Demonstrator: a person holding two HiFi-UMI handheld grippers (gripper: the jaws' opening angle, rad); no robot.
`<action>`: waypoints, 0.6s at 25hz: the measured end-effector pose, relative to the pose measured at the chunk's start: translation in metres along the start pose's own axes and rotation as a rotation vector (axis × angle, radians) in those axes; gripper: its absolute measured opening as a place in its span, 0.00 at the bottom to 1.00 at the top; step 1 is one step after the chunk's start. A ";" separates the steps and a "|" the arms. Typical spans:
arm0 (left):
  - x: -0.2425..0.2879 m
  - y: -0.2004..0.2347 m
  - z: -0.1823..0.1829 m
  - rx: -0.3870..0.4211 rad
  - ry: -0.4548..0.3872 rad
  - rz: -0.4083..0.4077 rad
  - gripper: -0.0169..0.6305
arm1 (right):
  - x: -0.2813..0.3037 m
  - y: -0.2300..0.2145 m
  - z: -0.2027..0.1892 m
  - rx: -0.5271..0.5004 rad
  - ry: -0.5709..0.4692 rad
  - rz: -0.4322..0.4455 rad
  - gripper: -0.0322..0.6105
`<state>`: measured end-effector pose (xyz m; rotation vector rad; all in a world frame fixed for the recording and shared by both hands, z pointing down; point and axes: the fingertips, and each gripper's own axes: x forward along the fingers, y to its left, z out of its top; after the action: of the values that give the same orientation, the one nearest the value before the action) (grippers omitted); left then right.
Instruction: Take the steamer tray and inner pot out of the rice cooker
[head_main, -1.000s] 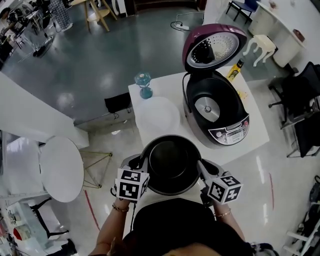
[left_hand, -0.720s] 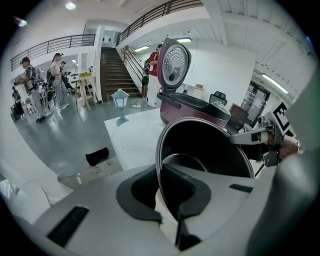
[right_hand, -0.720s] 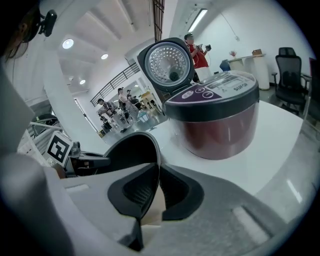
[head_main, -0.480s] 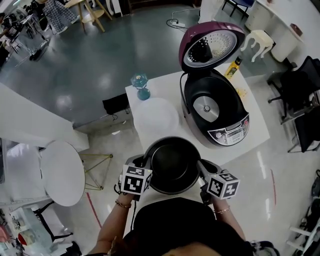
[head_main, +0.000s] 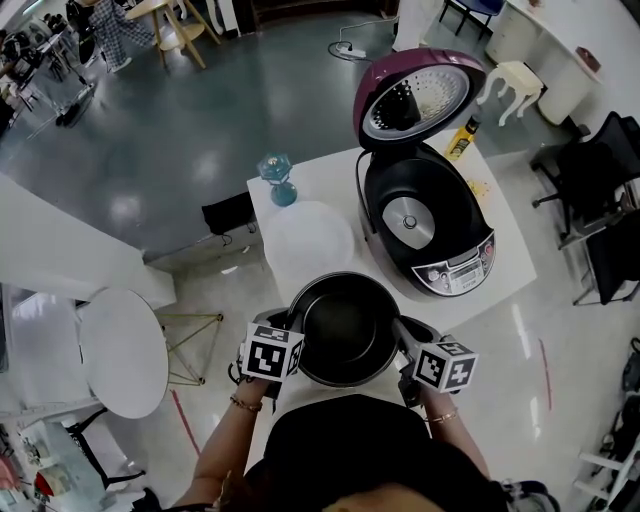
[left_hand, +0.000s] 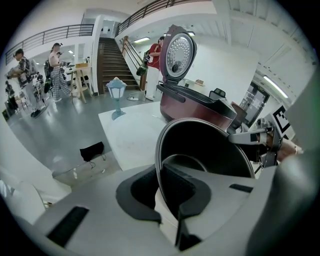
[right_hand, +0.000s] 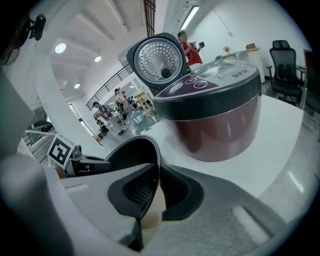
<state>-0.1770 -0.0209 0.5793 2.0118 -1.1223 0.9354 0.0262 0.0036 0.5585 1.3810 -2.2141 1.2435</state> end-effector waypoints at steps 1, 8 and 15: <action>0.001 0.000 0.000 -0.003 0.003 -0.002 0.06 | 0.001 -0.001 0.001 0.006 -0.003 -0.001 0.11; 0.007 0.001 0.005 -0.004 0.011 -0.003 0.07 | 0.007 -0.007 0.008 0.014 -0.026 -0.011 0.11; 0.007 0.001 0.007 -0.036 -0.018 -0.007 0.08 | 0.010 -0.009 0.014 0.010 -0.048 -0.017 0.11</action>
<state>-0.1738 -0.0299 0.5816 1.9976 -1.1334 0.8890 0.0314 -0.0148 0.5602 1.4450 -2.2255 1.2294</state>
